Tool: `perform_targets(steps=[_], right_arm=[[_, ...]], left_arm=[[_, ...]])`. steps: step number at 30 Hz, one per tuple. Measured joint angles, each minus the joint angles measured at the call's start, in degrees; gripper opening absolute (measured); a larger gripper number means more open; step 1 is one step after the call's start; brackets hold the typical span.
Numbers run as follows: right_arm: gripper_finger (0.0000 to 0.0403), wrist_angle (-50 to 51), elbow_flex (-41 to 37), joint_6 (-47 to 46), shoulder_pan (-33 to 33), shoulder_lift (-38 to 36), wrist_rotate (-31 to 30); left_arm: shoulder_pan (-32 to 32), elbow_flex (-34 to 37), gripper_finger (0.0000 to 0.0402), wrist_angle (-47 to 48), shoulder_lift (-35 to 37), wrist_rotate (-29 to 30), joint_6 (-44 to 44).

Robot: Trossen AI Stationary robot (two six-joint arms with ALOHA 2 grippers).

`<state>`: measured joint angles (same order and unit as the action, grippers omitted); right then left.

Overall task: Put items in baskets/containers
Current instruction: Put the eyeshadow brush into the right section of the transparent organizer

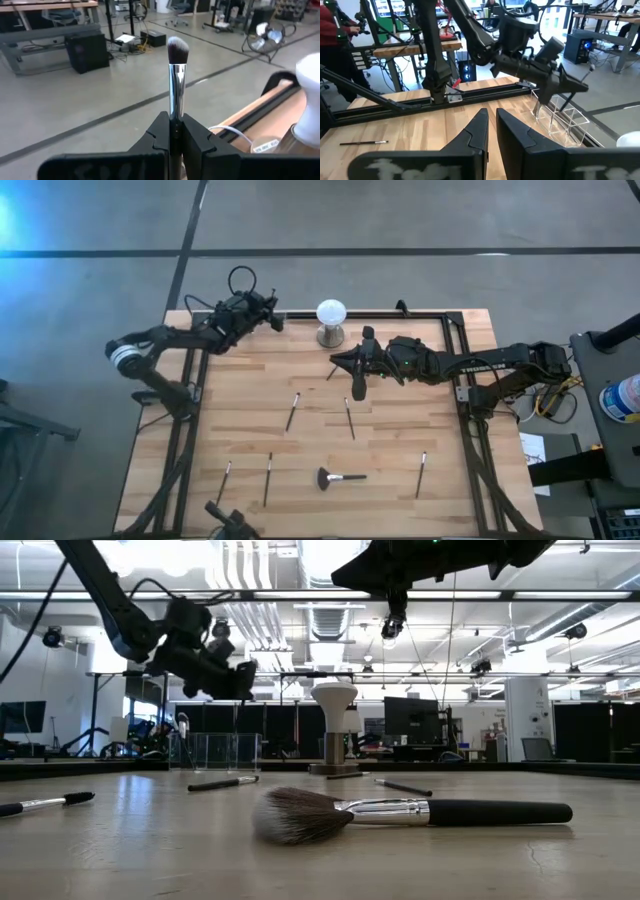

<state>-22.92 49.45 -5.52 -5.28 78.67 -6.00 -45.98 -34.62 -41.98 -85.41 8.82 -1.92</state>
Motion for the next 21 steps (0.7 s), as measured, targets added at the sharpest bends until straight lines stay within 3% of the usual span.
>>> perform_targets(steps=[16, 21], right_arm=[[0.0034, -0.02, 0.00, 0.00, 0.00, 0.00, 0.00], [0.0034, 0.00, 0.00, 0.00, 0.00, 0.00, 0.00]], left_arm=[[-0.90, -3.98, 0.0019, 1.19, -10.65, -2.54, 0.84], [-1.18, -3.64, 0.0065, 2.19, -11.84, -2.62, 0.57]])
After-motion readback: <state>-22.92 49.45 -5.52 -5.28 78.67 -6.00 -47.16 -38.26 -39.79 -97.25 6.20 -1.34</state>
